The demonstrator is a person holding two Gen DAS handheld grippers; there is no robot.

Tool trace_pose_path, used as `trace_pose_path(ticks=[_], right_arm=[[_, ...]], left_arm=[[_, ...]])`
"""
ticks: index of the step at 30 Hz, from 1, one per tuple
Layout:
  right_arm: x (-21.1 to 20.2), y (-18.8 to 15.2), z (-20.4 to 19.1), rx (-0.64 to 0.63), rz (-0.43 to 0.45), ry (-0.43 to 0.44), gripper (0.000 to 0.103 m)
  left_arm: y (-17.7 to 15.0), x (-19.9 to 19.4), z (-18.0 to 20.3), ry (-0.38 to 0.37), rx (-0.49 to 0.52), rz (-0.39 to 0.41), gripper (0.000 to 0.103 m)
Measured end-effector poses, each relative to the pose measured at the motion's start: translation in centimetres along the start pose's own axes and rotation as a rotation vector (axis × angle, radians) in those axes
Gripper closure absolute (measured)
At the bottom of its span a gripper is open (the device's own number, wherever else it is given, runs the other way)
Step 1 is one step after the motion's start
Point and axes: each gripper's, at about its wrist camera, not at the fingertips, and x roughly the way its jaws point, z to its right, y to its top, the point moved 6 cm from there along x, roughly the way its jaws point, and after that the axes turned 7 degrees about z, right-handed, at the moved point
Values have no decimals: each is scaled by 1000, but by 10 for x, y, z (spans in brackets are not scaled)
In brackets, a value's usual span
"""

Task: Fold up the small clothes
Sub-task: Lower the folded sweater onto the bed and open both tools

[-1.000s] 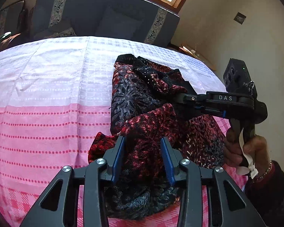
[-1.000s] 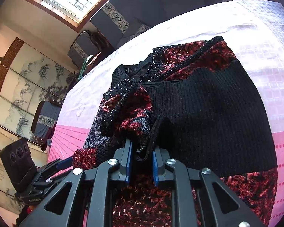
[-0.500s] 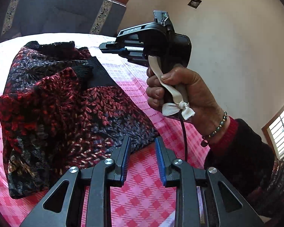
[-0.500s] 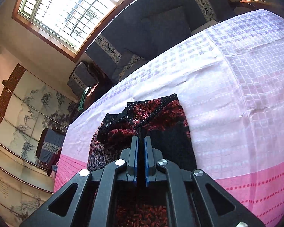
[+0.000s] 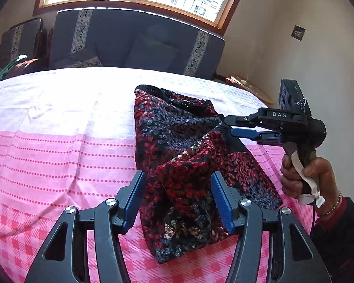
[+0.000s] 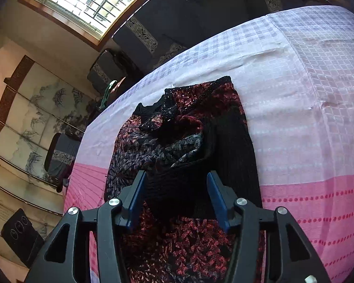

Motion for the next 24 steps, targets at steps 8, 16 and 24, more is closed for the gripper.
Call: trace_pose_path(ticks=[8,16,24], right_arm=[[33,15,-2,-3,-54,-51,55],[44,22,8,-24,-59,-103,98],[11,54,5,-24,45,-34,98]], left_arm=[[-17,20,36,-52,154,-12,56],[-33,20,98,-107,270,14,97],[-41,40,174,-185,408,40,97]])
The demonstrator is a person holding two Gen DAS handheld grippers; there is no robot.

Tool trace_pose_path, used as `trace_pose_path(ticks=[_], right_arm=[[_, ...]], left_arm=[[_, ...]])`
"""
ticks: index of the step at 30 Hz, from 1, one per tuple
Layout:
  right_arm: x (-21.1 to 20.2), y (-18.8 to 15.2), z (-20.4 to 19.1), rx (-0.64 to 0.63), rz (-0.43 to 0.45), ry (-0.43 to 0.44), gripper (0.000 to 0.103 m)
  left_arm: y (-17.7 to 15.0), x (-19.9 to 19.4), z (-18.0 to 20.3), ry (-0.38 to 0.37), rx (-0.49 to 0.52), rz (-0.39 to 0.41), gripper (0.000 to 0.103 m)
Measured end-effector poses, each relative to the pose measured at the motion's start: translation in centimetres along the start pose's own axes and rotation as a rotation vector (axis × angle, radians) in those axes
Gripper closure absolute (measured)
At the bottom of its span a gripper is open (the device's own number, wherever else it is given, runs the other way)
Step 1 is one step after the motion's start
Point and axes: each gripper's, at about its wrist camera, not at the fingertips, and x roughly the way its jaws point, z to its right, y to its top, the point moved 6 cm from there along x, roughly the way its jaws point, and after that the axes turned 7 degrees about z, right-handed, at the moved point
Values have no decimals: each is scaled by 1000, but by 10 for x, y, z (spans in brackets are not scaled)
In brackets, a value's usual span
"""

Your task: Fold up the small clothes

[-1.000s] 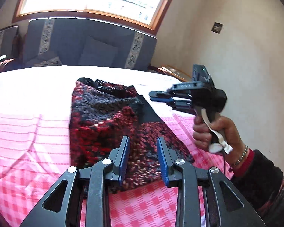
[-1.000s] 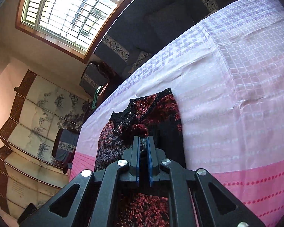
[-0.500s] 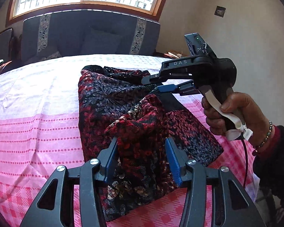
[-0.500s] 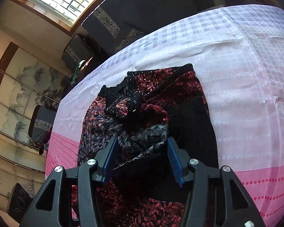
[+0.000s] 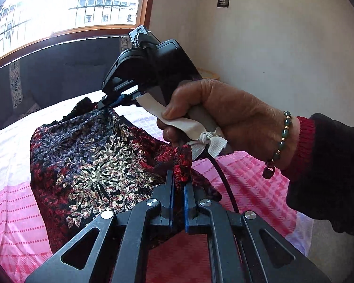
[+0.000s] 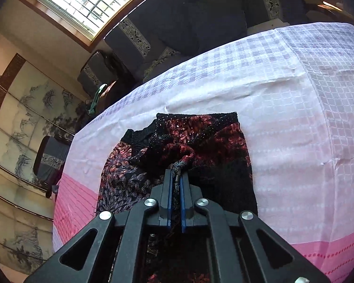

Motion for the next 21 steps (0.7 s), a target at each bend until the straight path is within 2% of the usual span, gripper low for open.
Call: trace_pose_path(ticks=[3,7,10,14,15,17,19,21], right_arm=[[-6,11,9,-7,14,-7,98],[11,-2,26,-38,-55,-65,98],[18,-11,42,-13,-54,-62,95],[14,-9,51,66,-49,-1,89],[12,-6,51,77,-53,13,88],[7,1,49,60,-34,8,75],[5,9,45,30,-27,-6,72],[12,17,41,1,-40,-45,66]], left_arm=[[-8,30,6,-14,16,-63,97],[-34,57,2,-42,-12,-193,97],[-32,55,-5,-78,-63,-170,90],[-33,42,-11,-179,-175,-194,72],[-32,36,-13,-182,-183,-180,62],[-27,21,-16,-175,-200,-130,47],[-21,7,-24,-174,-215,-75,43],[-16,-3,-35,-140,-214,-36,37]])
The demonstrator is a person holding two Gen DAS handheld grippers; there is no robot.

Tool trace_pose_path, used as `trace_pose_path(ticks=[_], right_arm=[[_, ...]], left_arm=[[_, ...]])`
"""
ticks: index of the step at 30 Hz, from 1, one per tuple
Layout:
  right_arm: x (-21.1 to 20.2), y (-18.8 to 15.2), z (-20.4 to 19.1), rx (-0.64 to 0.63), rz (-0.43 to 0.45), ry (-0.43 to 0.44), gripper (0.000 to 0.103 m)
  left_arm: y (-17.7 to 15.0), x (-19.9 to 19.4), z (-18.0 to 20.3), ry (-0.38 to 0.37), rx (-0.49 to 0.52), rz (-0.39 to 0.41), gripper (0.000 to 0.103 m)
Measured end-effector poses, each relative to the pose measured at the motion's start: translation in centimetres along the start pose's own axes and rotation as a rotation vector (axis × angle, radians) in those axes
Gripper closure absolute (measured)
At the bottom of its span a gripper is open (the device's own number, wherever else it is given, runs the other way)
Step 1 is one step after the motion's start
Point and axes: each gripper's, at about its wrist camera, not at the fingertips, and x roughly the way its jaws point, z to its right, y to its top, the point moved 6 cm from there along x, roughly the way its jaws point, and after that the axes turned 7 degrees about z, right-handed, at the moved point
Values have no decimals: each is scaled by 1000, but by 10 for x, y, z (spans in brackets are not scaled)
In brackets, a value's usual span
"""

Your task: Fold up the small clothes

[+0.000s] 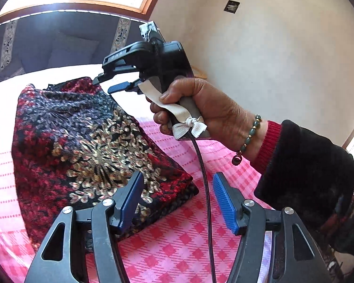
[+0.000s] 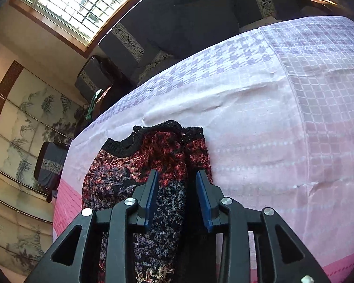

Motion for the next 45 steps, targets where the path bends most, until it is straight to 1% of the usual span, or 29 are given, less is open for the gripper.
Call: trace_pose_path(ticks=[1,4,5,6,7,8,10,12,13,15,17,18,19,21,22,24,26,28,31,32,33,35,37,39,40,41,43,44,45], right_arm=[[6,4,-3,-19,-6,-24,60],[26,13,-14,-73,-19,-51,60],[33,15,-17,-106,-18,-87,61],[40,14,-20,-142,-25,-125,66],[47,13,-22,-165,-40,-151,91],[49,13,-24,-181,-35,-167,93],[37,20,-29,-211,42,-171,94],[18,28,-24,-190,116,-167,98],[11,31,-19,-174,137,-159,99],[11,30,-9,-161,119,-141,99],[25,22,-1,-174,72,-185,99],[33,18,2,-172,57,-188,99],[32,18,2,-169,78,-175,100],[30,20,2,-119,75,-125,95],[25,21,3,-82,80,-100,92],[4,24,8,-32,115,-77,92],[-26,21,4,-39,157,-31,90],[-52,4,-11,-100,152,13,90],[-74,-39,-41,-185,77,116,90],[-80,-55,-49,-229,59,111,90],[-83,-68,-54,-275,54,75,90],[-88,-93,-56,-347,44,-1,83],[-87,-117,-48,-398,17,-85,79],[-84,-137,-31,-402,-34,-136,80],[-85,-143,-18,-401,-41,-195,83],[-90,-146,-5,-363,-34,-211,82],[-107,-144,17,-220,-4,-159,82],[-115,-144,25,-178,10,-150,81],[-121,-144,28,-153,24,-114,81]], left_arm=[[3,-5,-6,20,10,18,35],[4,-7,-28,89,21,29,32],[1,-5,-37,99,8,19,32],[1,-2,-46,106,-11,9,32],[-2,0,-55,110,-33,2,32],[-7,-1,-61,113,-52,-3,32],[-14,0,-71,115,-77,-10,32],[-23,2,-73,112,-91,-16,32],[-24,3,-75,100,-104,-20,32],[-27,2,-76,80,-124,-30,32],[-28,6,-80,70,-135,-46,32],[-28,2,-78,71,-136,-50,32],[-28,3,-79,72,-136,-53,31],[-25,3,-74,76,-132,-55,30],[-25,4,-73,81,-126,-56,30],[-25,7,-68,82,-107,-56,30],[-24,10,-64,87,-96,-50,30],[-23,9,-62,83,-96,-39,30],[-21,7,-62,87,-122,-40,30],[-19,6,-62,88,-127,-41,30],[-18,3,-63,94,-129,-41,30],[-17,0,-63,124,-124,-46,30],[-17,-2,-63,137,-119,-49,30],[-18,-3,-64,157,-107,-65,30],[-20,-5,-65,160,-106,-73,30],[-21,-6,-65,158,-107,-75,30],[-23,-7,-66,174,-105,-76,30],[-25,-9,-67,180,-104,-78,30],[-26,-13,-65,178,-106,-79,30]])
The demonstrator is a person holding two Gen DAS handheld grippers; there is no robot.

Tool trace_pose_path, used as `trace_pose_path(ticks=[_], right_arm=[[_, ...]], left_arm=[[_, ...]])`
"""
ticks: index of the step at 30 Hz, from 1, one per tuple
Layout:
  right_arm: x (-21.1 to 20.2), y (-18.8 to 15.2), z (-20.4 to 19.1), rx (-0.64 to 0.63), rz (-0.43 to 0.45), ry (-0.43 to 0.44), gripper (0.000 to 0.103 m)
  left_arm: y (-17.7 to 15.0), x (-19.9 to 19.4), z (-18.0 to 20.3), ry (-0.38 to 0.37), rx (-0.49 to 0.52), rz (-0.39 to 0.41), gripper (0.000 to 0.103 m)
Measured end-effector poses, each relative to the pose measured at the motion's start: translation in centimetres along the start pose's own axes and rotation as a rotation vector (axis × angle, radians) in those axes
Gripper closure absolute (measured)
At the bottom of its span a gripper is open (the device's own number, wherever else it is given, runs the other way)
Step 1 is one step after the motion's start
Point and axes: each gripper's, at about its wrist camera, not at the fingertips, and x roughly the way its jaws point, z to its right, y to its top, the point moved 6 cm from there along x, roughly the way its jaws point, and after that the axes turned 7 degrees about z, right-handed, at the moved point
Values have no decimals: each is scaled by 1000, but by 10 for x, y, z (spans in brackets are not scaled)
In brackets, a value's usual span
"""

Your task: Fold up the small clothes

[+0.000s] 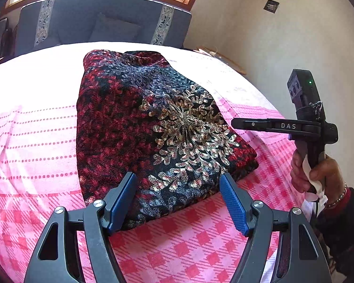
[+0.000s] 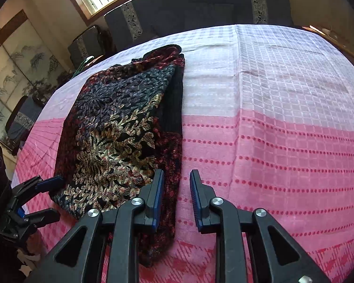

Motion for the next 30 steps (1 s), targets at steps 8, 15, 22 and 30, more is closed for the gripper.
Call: trace_pose_path(ticks=[8,15,22,30], right_arm=[[-8,-21,-27,-67,-32,41,75],[-20,-34,-30,-52,36,4,98],[-21,-48,-8,-4,12,-5,103],[-52,14,-36,-62,163,35,92]], left_arm=[[-8,-11,-3,26,-1,16,30],[-11,-21,-15,54,-24,15,30],[-17,-24,-20,65,0,7,30],[51,-53,-22,-40,3,188,30]])
